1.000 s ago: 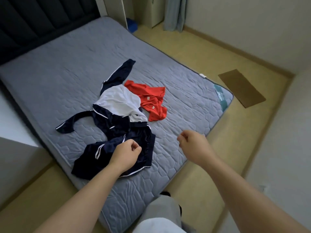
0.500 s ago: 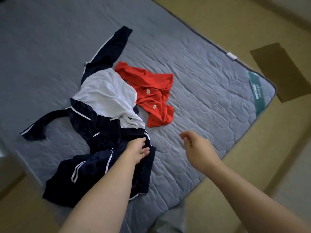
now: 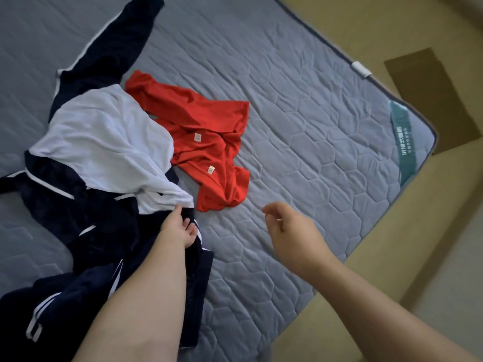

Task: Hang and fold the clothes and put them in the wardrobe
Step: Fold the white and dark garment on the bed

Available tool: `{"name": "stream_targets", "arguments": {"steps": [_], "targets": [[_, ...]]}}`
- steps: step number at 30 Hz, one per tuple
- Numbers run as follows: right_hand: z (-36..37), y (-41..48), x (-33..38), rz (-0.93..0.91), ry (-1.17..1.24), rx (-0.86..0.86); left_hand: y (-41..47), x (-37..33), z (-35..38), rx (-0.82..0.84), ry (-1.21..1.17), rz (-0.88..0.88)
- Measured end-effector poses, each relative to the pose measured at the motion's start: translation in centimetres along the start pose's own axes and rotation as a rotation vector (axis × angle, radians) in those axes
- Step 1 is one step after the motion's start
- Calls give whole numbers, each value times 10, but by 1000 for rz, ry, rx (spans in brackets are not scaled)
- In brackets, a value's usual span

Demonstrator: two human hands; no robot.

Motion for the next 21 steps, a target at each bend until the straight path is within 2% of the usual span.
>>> {"name": "stream_targets", "arguments": {"steps": [4,7,9,15,21], "targets": [[-14,-2,7,-5,-14,-5,-2,-4,-3,-1,-71,0],[-23,-9,17,-13,-16,-4,-22,-11,-2,39,-219,134],[-30,-20,24,-8,-37,9,-46,-16,0,12,-196,250],[-46,-68,78,-67,-132,94,-205,-45,-2,-8,42,763],[-70,-150,187,-258,-238,139,-443,-74,-27,149,37,1096]]}}
Point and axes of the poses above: each hand's wrist, its own y-axis towards the middle knuckle, its own z-axis out of the palm, x = y × z, the point moved 5 cm from there along y, towards the middle knuckle, and after that the axes turned 15 degrees about y, right-handed, at the moved point
